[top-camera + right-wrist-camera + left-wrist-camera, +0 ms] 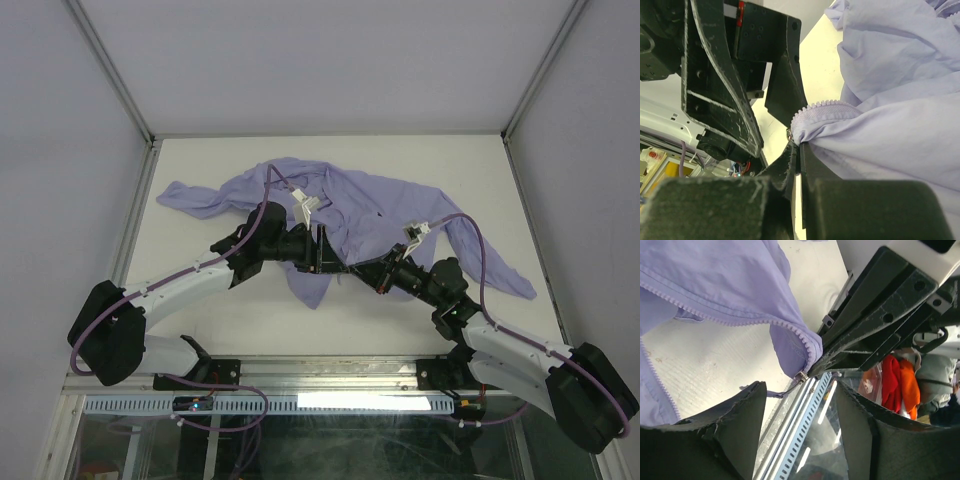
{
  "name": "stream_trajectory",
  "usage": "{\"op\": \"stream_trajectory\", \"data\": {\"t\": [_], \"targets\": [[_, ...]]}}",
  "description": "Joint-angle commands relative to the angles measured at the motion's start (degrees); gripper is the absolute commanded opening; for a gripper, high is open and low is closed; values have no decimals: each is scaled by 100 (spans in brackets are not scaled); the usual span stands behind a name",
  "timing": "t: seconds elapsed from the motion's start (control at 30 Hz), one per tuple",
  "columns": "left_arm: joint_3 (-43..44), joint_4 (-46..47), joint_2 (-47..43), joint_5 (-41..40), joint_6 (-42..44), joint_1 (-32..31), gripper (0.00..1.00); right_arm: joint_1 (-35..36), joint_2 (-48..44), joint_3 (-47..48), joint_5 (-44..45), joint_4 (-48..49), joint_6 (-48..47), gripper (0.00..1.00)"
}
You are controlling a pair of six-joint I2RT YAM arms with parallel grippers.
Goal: Zip up the jacket
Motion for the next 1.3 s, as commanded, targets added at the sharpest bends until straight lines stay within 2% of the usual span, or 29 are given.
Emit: {"op": "stream_trajectory", "data": {"t": [0.0,0.13,0.33,0.47,0.6,0.67,0.9,1.17,1.27], "targets": [[-173,739,-134,434,334,-148,55,-24,-18,173,129,535,-23,0],[-204,844,3,449,293,-238,44,-25,41,189,116,583,1,0],[-274,906,49,426,289,-280,32,-20,107,216,96,624,7,0],[-297,909,86,323,272,-282,31,-21,159,233,50,648,8,0],[-347,874,96,8,214,-287,40,-24,197,236,14,697,30,0],[-388,860,90,-161,195,-285,41,-24,198,233,5,719,43,0],[-473,958,106,-429,140,-280,41,-20,164,192,-4,789,111,0],[-568,1595,121,-14,118,-318,39,-19,227,154,13,978,206,0],[-571,1645,147,15,130,-332,33,-23,271,186,5,1019,224,0]]}}
